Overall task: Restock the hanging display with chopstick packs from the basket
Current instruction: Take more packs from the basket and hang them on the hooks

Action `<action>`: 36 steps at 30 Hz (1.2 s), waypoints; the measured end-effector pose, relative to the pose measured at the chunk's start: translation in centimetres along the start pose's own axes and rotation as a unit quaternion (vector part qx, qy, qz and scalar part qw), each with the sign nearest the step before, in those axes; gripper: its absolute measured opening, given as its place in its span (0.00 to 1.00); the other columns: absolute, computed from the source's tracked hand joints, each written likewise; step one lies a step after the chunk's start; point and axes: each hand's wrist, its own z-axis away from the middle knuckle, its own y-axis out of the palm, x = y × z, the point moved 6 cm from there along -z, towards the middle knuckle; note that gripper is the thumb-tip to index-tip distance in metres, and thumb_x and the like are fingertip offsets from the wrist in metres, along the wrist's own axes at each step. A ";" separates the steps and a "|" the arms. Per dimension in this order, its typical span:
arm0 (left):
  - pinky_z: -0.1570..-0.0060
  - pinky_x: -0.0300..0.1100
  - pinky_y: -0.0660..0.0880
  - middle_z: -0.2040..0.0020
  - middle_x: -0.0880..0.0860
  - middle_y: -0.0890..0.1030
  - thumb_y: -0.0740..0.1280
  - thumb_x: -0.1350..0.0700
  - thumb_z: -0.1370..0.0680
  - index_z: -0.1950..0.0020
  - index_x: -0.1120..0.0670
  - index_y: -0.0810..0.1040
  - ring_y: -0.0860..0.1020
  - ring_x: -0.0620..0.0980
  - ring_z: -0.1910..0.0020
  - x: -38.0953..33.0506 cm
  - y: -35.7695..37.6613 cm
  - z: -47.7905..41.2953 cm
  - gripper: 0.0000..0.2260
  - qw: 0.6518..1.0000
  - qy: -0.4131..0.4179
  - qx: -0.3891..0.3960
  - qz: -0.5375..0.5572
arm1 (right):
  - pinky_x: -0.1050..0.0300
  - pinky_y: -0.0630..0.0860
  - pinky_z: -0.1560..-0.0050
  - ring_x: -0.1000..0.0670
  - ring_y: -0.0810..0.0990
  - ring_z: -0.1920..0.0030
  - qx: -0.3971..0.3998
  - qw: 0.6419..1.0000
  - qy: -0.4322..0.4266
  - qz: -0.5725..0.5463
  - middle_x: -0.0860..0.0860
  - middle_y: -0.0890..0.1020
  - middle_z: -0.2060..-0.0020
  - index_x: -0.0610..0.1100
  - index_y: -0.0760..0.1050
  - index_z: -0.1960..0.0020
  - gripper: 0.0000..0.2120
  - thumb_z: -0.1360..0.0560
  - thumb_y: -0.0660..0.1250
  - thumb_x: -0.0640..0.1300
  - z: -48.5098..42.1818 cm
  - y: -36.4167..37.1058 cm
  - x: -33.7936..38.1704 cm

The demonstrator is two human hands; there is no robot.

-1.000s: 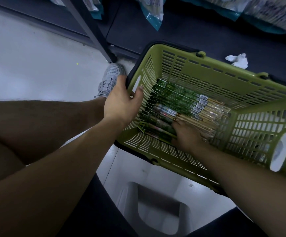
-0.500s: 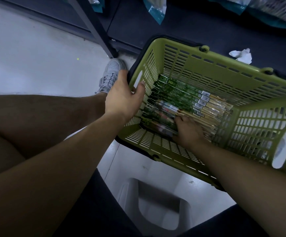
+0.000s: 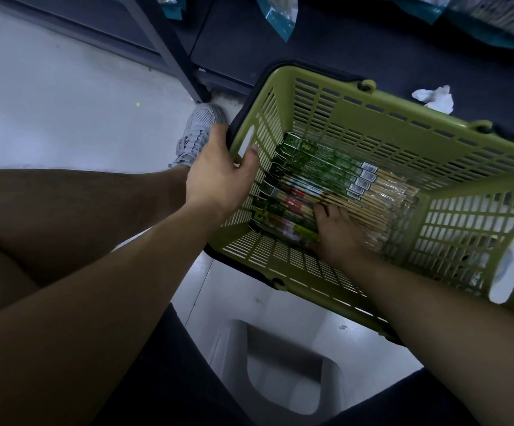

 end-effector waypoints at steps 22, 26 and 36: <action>0.31 0.57 0.64 0.29 0.63 0.66 0.72 0.48 0.24 0.25 0.57 0.65 0.66 0.65 0.31 -3.1 -1.7 0.8 0.31 0.996 0.038 -0.014 -0.079 | 0.66 0.70 0.75 0.50 0.80 0.66 -0.029 0.946 0.063 -0.316 0.52 0.83 0.67 0.46 0.77 0.56 0.08 0.30 0.75 0.44 3.5 -13.5 -1.8; 0.35 0.49 0.71 0.35 0.51 0.78 0.70 0.36 0.26 0.34 0.52 0.78 0.76 0.50 0.35 -8.1 -0.4 2.4 0.28 0.984 0.019 0.116 0.131 | 0.60 0.78 0.63 0.49 0.85 0.62 -0.087 0.924 0.053 -0.369 0.48 0.87 0.65 0.44 0.81 0.56 0.05 0.29 0.73 0.45 7.6 -20.3 0.3; 0.64 0.38 0.81 0.54 0.54 0.87 0.77 0.49 0.26 0.46 0.55 0.85 0.86 0.48 0.60 -20.8 -2.6 6.1 0.13 0.796 -0.064 0.304 0.519 | 0.54 0.72 0.68 0.55 0.79 0.65 -0.180 0.950 -0.027 -0.252 0.53 0.81 0.66 0.52 0.76 0.54 0.13 0.25 0.60 0.60 18.6 -31.4 5.1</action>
